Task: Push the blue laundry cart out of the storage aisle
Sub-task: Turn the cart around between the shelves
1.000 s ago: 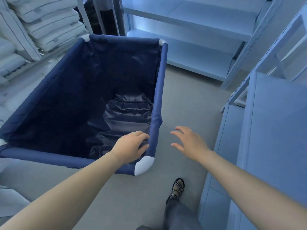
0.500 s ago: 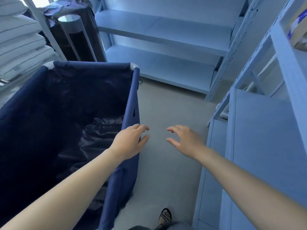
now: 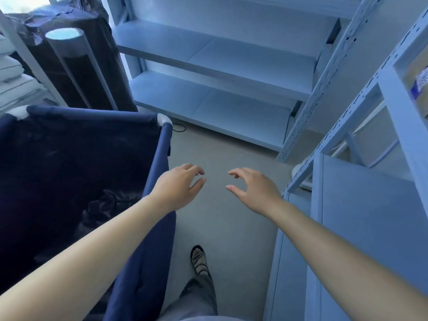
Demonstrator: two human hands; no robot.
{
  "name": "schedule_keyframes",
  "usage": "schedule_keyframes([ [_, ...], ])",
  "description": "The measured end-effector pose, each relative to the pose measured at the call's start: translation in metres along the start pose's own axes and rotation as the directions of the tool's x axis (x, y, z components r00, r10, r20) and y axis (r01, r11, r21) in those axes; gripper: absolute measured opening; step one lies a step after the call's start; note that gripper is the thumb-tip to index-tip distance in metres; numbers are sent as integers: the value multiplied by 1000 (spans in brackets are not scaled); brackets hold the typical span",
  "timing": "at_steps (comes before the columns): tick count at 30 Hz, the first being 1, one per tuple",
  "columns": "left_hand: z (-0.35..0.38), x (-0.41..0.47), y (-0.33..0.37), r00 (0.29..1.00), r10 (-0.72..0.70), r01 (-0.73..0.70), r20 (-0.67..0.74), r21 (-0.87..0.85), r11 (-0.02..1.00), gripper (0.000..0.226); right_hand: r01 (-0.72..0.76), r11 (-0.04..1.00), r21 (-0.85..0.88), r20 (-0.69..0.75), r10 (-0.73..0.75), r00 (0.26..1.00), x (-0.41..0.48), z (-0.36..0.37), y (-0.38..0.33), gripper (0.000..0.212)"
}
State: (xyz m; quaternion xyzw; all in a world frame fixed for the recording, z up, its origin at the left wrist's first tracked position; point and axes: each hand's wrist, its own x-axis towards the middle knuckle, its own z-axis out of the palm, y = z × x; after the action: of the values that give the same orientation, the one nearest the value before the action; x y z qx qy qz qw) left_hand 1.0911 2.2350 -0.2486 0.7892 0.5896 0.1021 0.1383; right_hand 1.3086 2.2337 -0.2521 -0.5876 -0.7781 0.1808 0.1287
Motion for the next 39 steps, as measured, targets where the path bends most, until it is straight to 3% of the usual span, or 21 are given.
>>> schedule_keyframes([
  [15, -33, 268, -66, 1000, -4, 4, -31, 11, 1000, 37, -8, 1000, 28, 14, 8, 1000, 257, -47, 65, 37],
  [27, -49, 434, -128, 969, -236, 240, -68, 62, 969, 37, 202, 978, 46, 98, -205, 974, 478, -65, 99, 37],
  [34, -61, 485, -155, 925, -349, 366, -151, 98, 926, 41, 424, 904, 54, 132, -428, 894, 581, -70, 99, 38],
  [39, -77, 471, -198, 815, -525, 550, -245, 47, 834, 42, 566, 815, 125, 231, -579, 782, 644, -52, 52, 38],
])
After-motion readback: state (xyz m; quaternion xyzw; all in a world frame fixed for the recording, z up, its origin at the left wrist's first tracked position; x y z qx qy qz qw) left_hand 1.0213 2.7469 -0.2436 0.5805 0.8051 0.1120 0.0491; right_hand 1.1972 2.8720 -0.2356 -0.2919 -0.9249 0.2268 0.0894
